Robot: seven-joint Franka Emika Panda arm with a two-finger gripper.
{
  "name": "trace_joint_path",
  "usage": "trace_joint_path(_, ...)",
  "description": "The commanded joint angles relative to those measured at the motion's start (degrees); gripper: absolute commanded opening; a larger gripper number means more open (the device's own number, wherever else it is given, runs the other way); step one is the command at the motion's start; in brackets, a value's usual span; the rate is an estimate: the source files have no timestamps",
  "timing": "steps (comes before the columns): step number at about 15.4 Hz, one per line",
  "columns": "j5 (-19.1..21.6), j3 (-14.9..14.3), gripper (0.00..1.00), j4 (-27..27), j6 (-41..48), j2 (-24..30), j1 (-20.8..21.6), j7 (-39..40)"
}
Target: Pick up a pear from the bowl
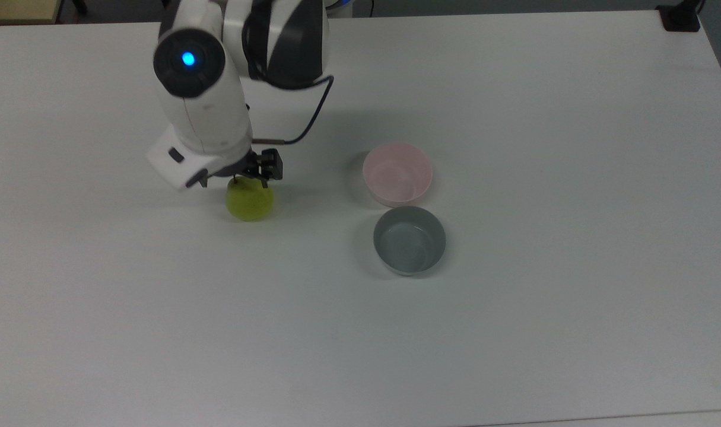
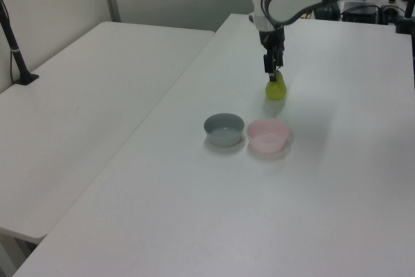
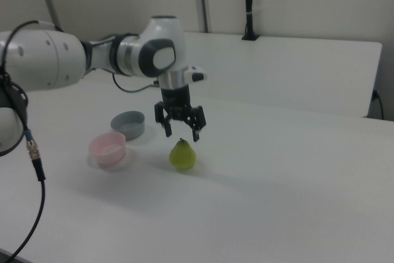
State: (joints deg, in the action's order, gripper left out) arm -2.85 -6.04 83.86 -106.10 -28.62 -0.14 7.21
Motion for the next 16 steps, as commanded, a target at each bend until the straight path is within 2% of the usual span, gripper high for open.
trace_joint_path(1, 0.0, 0.0, 1.00, 1.7, 4.9, 8.7, 0.0, -4.4)
trace_joint_path(5, 0.0, 0.0, 1.00, 1.7, 10.6, 14.8, 0.0, -4.6)
trace_joint_path(8, -0.2, 0.0, 1.00, 1.7, 13.6, 17.2, 0.5, -5.7)
trace_joint_path(16, -0.1, -0.1, 1.00, 1.6, 13.6, 18.0, 0.0, -8.9)
